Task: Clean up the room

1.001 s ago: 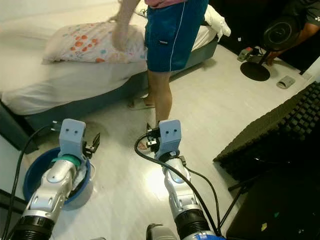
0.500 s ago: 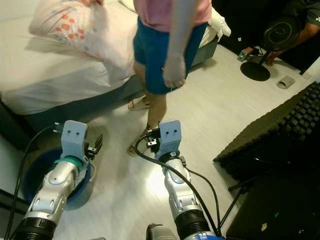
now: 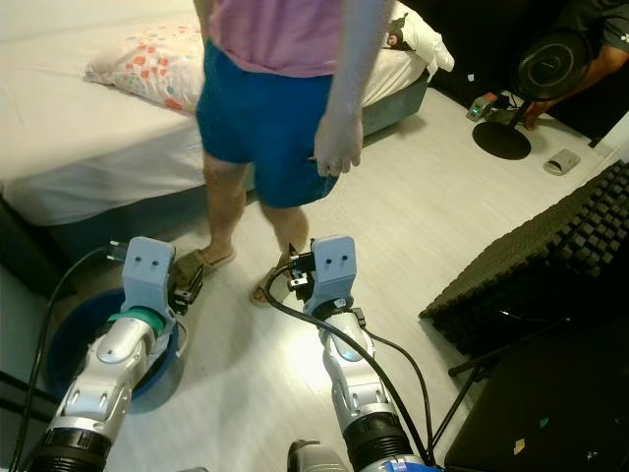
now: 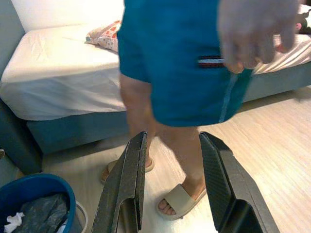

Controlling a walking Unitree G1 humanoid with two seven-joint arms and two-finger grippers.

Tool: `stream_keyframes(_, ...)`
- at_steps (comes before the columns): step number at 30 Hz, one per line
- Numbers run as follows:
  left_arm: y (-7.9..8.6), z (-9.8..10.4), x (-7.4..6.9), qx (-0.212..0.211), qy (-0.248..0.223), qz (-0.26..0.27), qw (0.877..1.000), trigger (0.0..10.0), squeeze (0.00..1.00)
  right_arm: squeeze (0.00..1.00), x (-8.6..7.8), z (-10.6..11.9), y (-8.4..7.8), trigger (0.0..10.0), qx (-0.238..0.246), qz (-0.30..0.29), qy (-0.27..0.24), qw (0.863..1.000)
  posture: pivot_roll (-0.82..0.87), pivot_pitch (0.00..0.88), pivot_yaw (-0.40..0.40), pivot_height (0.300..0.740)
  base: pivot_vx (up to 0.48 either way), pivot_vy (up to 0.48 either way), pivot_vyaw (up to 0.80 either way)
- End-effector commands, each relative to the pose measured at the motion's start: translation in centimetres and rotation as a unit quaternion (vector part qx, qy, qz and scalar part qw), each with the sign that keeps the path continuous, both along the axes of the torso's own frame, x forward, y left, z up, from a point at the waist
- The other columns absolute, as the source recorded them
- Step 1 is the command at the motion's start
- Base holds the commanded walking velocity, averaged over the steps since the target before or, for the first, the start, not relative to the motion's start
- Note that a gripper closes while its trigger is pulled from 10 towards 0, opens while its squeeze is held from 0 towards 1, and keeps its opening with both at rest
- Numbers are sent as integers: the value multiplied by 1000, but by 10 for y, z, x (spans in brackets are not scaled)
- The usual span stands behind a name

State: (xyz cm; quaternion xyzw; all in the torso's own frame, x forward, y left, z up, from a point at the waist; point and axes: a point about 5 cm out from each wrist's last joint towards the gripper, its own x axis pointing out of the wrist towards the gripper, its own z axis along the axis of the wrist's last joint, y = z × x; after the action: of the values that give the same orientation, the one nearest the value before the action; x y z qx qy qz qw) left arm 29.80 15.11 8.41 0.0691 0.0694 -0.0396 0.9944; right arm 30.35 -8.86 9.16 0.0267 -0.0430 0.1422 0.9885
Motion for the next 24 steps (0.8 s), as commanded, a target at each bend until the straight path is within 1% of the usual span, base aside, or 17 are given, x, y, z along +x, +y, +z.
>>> stream_keyframes(1, -1, -5, -4, 0, 7, -4, 1000, 10000, 0, 0, -2, -3, -1, 10000, 1, 0, 4, 1000, 8, 12, -5, 728, 0, 0, 0)
stream_keyframes(15, -1, -6, -4, 4, 9, -5, 1000, 10000, 0, 0, -2, -4, -1, 10000, 1, 0, 5, 1000, 8, 13, -5, 728, 0, 0, 0)
stream_keyframes(16, 0, -11, -7, 9, 14, -7, 1000, 10000, 0, 0, -4, -8, -1, 10000, -3, 1, 11, 1000, 10, 12, -5, 728, 0, 0, 0)
stream_keyframes(20, 1, -14, -9, 13, 18, -8, 1000, 10000, 0, 0, -4, -10, -2, 10000, -5, 2, 14, 1000, 10, 12, -5, 728, 0, 0, 0)
stream_keyframes(21, 2, -21, -13, 19, 28, -12, 999, 10000, 0, 0, -6, -14, -3, 10000, -11, 2, 21, 1000, 8, 12, -6, 728, 0, 0, 0)
stream_keyframes(22, 2, -21, -13, 19, 28, -12, 999, 10000, 0, 0, -6, -14, -3, 10000, -11, 2, 21, 1000, 8, 12, -6, 728, 0, 0, 0)
stream_keyframes(24, -1, -35, -24, 29, 49, -31, 998, 10000, 0, 0, -9, -23, -8, 10000, -31, -1, 34, 999, 6, 13, -5, 728, 0, 0, 0)
